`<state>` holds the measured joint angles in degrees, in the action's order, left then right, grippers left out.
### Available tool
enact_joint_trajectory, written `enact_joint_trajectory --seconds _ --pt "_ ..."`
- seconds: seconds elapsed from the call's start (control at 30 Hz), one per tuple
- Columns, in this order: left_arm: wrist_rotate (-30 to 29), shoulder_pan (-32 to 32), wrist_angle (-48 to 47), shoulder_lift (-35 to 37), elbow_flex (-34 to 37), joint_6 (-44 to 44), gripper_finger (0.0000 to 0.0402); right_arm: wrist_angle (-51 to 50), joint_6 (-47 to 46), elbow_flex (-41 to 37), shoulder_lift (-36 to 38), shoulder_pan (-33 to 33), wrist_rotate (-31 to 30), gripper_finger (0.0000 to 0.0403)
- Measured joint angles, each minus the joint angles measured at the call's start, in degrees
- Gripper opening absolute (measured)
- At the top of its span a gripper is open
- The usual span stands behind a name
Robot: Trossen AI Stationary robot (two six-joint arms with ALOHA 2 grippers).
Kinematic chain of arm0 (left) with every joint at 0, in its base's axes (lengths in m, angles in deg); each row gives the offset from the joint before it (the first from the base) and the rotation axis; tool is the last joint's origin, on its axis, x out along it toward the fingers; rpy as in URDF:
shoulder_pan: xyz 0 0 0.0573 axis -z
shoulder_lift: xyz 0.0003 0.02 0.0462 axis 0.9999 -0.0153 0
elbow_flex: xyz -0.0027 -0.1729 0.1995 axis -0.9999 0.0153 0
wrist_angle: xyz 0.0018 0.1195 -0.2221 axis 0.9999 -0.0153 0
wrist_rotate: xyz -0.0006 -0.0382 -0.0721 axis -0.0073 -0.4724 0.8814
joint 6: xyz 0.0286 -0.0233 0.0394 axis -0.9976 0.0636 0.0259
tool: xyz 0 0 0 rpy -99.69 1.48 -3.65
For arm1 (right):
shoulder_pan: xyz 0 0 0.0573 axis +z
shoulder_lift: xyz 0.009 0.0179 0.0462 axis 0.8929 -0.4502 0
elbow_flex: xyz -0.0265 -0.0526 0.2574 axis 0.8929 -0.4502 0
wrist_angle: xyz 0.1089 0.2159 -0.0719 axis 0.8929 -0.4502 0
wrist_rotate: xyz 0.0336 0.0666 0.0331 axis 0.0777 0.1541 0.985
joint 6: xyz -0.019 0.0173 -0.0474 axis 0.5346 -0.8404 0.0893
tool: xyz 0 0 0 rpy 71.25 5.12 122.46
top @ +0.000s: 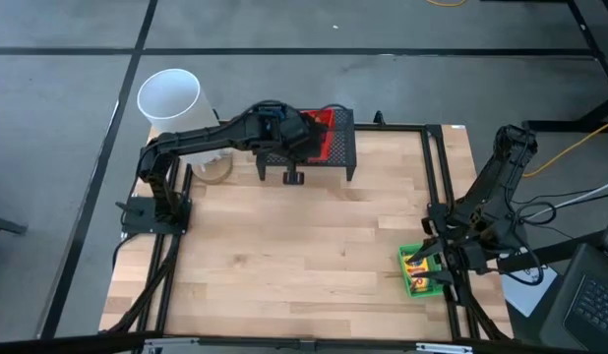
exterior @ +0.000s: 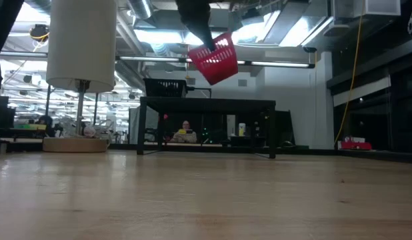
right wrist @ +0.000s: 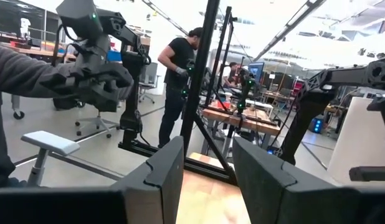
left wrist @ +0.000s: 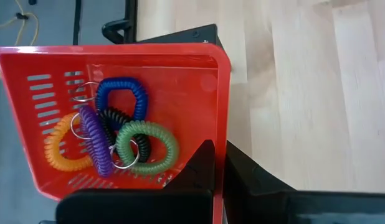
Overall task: Pick & Place Office Desk Supplies
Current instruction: Put the red bin filled with spring keychain on the shelf
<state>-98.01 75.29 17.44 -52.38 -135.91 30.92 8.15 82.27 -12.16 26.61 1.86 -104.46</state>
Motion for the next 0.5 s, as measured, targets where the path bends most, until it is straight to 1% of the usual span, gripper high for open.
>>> enact_joint_trajectory --seconds 0.5 --pt "0.18 -4.13 0.2 -0.98 -0.04 -0.69 0.0003 0.16 0.38 0.0 0.04 0.0 0.26 0.0139"
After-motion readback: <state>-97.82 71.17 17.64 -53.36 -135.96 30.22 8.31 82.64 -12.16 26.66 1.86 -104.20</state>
